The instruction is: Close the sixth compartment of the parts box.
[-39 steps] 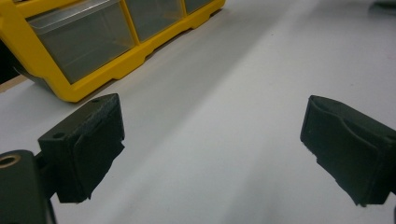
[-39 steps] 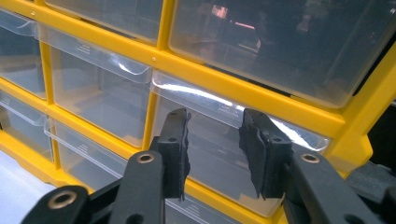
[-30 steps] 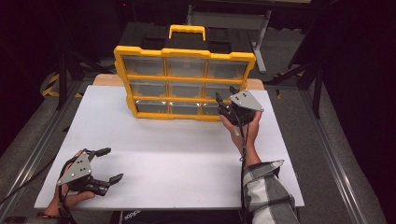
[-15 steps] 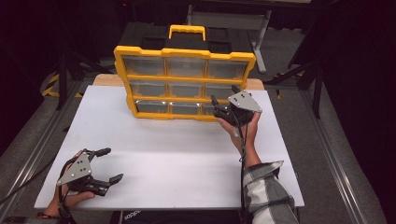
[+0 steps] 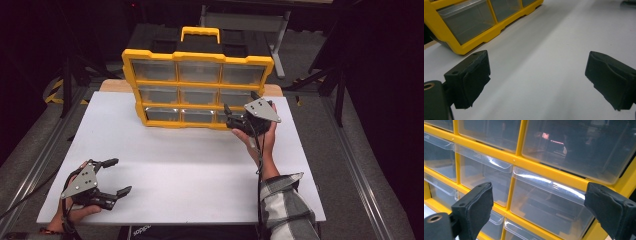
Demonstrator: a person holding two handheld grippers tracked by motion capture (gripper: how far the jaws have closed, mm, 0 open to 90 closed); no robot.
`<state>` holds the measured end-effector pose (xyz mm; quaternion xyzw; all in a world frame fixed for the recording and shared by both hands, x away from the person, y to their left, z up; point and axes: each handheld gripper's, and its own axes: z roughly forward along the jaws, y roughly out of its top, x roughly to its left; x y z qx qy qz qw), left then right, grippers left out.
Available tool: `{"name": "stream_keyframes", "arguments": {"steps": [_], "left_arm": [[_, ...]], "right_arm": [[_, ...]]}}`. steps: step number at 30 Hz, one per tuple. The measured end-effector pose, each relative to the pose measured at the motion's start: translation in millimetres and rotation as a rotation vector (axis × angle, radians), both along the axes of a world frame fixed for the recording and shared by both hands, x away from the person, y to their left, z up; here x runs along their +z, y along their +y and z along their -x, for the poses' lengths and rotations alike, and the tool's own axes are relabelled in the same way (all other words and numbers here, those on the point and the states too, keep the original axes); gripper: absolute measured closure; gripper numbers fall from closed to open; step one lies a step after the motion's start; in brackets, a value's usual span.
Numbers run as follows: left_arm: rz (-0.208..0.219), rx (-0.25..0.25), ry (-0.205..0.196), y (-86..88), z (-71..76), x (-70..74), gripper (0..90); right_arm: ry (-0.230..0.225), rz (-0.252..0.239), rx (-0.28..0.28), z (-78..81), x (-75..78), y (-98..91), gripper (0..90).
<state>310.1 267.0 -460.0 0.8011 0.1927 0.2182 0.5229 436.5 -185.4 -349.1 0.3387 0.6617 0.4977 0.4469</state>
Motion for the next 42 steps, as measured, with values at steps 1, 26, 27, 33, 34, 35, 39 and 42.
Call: {"name": "stream_keyframes", "arguments": {"steps": [1, 26, 27, 33, 34, 35, 39, 42], "left_arm": [[0.0, 0.0, 0.0, 0.0, 0.0, 0.0, 6.9], [0.002, 0.001, -0.002, 0.3, -0.1, 0.3, 6.9], [0.003, 0.0, -0.002, 0.4, 0.0, 0.3, 6.9], [0.002, 0.001, -0.002, 0.1, -0.1, 0.2, 6.8], [0.003, 0.0, -0.002, 0.2, -0.1, 0.3, 6.8], [0.003, 0.0, -0.002, 0.1, -0.1, 0.3, 6.8], [0.001, 0.0, -0.002, 0.0, -0.4, 0.1, 6.8], [0.001, 0.0, 0.0, 0.0, -0.4, 0.0, 6.8]], "right_arm": [[0.001, 0.001, 0.002, 0.3, 0.1, 0.0, 9.1], [-0.028, 0.028, 0.033, 17.5, 5.5, 1.8, 10.6], [-0.027, 0.031, 0.032, 17.9, 5.1, 1.5, 10.7], [-0.026, 0.038, 0.032, 21.1, 3.7, -1.0, 11.3], [-0.026, 0.037, 0.033, 21.5, 3.6, -1.0, 11.3], [-0.026, 0.038, 0.034, 22.1, 3.6, -1.1, 11.3], [-0.026, 0.039, 0.043, 25.6, 3.2, -0.2, 11.4], [-0.028, 0.044, 0.048, 28.2, 3.1, 1.1, 12.3]]}}
